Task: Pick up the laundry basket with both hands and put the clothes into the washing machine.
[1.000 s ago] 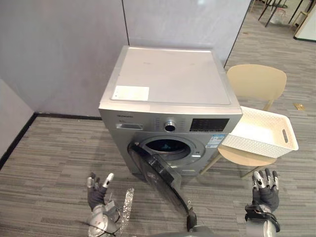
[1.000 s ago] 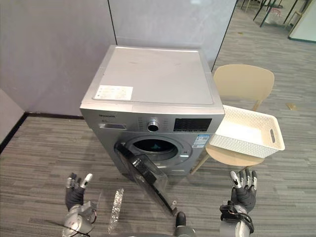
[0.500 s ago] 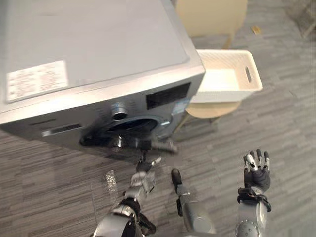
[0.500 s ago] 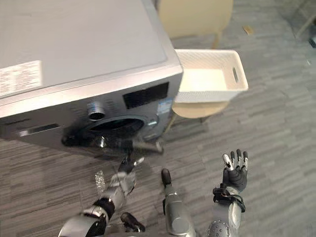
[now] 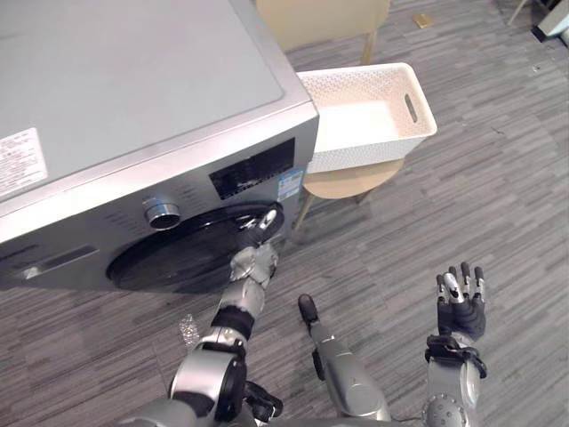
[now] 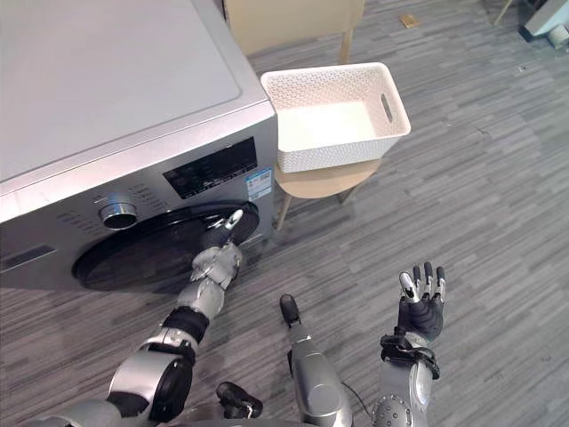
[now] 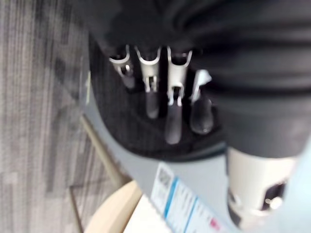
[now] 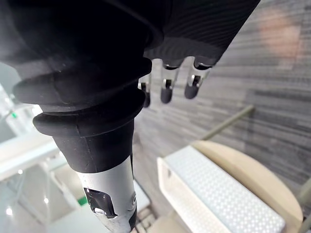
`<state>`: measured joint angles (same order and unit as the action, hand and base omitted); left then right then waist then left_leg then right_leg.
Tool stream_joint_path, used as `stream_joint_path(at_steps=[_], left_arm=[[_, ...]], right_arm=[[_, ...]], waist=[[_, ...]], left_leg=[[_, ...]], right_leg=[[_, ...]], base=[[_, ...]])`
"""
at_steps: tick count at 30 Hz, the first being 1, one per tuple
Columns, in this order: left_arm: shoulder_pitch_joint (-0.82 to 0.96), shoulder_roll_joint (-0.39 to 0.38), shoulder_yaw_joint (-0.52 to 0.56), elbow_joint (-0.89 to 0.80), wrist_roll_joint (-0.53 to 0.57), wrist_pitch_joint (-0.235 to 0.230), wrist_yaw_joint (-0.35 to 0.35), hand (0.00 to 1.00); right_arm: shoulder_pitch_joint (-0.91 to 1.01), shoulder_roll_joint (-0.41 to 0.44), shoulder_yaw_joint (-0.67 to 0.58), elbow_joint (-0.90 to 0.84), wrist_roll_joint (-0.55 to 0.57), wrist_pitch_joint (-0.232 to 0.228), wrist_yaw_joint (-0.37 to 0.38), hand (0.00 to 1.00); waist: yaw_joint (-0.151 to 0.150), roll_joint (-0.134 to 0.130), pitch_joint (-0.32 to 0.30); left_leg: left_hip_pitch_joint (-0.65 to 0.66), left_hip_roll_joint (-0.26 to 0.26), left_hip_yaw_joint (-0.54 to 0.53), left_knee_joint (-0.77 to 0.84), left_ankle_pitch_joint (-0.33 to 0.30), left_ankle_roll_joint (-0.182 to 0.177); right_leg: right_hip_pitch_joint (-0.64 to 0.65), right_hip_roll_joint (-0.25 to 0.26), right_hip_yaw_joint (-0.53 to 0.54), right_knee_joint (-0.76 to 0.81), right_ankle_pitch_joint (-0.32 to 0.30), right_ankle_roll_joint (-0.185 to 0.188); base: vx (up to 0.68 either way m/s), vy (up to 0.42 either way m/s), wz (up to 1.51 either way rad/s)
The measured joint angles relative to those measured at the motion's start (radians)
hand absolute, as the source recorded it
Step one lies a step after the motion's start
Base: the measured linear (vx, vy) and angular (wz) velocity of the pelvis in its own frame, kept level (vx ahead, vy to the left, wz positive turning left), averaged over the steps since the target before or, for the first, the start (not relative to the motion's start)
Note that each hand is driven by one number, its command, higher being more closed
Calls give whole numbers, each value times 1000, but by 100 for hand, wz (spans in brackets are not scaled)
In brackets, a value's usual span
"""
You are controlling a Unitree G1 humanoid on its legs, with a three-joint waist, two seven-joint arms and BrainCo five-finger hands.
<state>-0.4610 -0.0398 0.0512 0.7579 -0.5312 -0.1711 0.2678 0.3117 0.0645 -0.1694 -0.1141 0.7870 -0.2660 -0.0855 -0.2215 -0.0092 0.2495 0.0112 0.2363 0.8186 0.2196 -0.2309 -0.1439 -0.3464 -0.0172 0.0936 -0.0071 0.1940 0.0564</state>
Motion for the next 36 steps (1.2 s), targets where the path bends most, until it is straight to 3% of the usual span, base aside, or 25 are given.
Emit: stream_joint_path(at_steps=[2,8,12,18,22,25,31,36], left_arm=[[148,6,-2,-45,25,-38,-27,0],[514,15,2,-64,143,-51,-93,0],[641,7,138,-23,229,-52,-91,0],[707,31,227,199,227,-31,-92,0],[719,46,236,301,235,15,-135,0],[716,53,235,325,242,38,-142,0],[693,59,227,341,239,36,-164,0],[677,72,221,343,229,36,-175,0]], right_arm=[[-2,-1,-8,67,-5,2,3,0],[-11,-18,-64,250,-11,9,32,0],[-60,-37,-69,440,-17,13,40,0],[-152,-71,-65,725,-65,44,36,0],[-209,-99,-65,993,-163,86,37,0],[-239,-107,-65,1174,-267,129,37,0],[-226,-129,-82,1277,-454,185,38,0],[-239,-121,-89,1278,-545,198,33,0]], waist=[[26,17,-12],[101,79,-86],[166,68,-129],[214,57,-183],[240,42,-211],[238,30,-225],[237,19,-237],[236,-1,-235]], left_leg=[[17,-4,-47,-16,13,5],[39,-36,-167,-76,42,14],[56,-56,-263,-105,69,24],[95,-102,-366,-161,103,48],[120,-139,-411,-215,133,63],[142,-154,-430,-252,153,68],[158,-180,-498,-294,180,81],[155,-166,-515,-280,179,80]], right_leg=[[49,-13,-41,-19,-2,-3],[161,-56,-150,-83,-5,0],[231,-83,-241,-90,-16,8],[310,-126,-339,-90,-35,23],[336,-152,-372,-79,-44,35],[345,-164,-390,-64,-53,42],[370,-195,-447,-35,-81,58],[356,-204,-451,28,-119,56]], base=[[-72,-55,57],[-32,2,60],[-21,32,73],[-42,33,56],[-57,45,33],[-51,9,19],[-27,3,32],[5,-22,12]])
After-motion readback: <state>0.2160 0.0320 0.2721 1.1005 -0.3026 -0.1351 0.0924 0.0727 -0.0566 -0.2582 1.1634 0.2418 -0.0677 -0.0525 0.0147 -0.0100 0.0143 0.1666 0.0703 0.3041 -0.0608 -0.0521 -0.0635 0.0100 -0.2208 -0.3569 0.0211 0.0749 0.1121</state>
